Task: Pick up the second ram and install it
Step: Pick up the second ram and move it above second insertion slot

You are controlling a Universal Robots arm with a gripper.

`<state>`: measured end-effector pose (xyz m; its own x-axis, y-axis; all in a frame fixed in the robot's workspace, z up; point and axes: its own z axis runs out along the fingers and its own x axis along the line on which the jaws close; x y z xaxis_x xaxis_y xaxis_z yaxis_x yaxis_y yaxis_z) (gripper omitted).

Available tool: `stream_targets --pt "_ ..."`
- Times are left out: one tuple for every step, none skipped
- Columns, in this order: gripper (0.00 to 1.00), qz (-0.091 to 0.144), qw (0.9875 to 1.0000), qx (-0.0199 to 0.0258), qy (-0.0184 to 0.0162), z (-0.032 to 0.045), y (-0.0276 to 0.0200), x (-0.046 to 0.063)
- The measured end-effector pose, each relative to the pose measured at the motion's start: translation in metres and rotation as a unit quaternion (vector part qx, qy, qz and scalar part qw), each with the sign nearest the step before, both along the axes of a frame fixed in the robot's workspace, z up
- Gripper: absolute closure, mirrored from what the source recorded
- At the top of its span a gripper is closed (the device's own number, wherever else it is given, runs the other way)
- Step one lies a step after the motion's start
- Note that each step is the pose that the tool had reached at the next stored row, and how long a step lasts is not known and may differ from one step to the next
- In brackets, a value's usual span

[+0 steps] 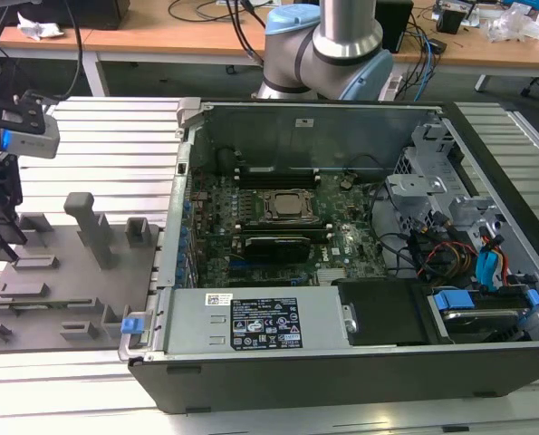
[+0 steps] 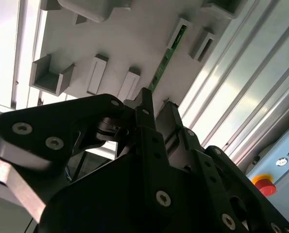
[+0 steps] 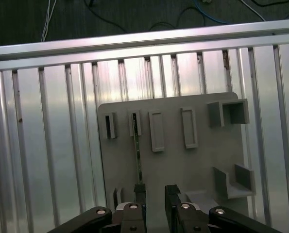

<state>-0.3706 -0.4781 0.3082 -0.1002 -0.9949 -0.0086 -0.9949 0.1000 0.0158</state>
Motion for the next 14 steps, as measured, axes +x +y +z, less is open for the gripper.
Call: stream_targets --pt "0.70 0.000 1.0000 0.0000 0.0000 -0.0006 0.0000 0.0000" --pt "0.70 0.000 1.0000 0.0000 0.0000 -0.0012 -0.0001 0.0000" --pt "0.70 0.000 1.0000 0.0000 0.0000 -0.0017 -0.0001 0.0000" --pt "0.70 0.000 1.0000 0.0000 0.0000 -0.0021 -0.0002 0.0000" --pt "0.70 0.000 1.0000 0.0000 0.0000 -0.0026 -0.0002 0.0000" --pt "0.70 0.000 1.0000 0.0000 0.0000 -0.0036 -0.0003 0.0000" --pt "0.70 0.000 1.0000 0.0000 0.0000 -0.0041 -0.0004 0.0000" --pt "0.70 0.001 1.0000 0.0000 0.0000 -0.0045 -0.0004 0.0000" --pt "0.70 0.001 1.0000 0.0000 0.0000 -0.0053 -0.0005 0.0000" --pt "0.70 0.001 1.0000 0.0000 0.0000 -0.0061 -0.0006 0.0000" --pt "0.70 0.001 1.0000 0.0000 0.0000 -0.0069 -0.0006 0.0000" --pt "0.70 0.001 1.0000 0.0000 0.0000 -0.0079 -0.0006 0.0000" --pt "0.70 0.001 1.0000 0.0000 0.0000 -0.0088 -0.0007 0.0000" --pt "0.70 0.001 1.0000 0.0000 0.0000 -0.0099 -0.0008 0.0000"
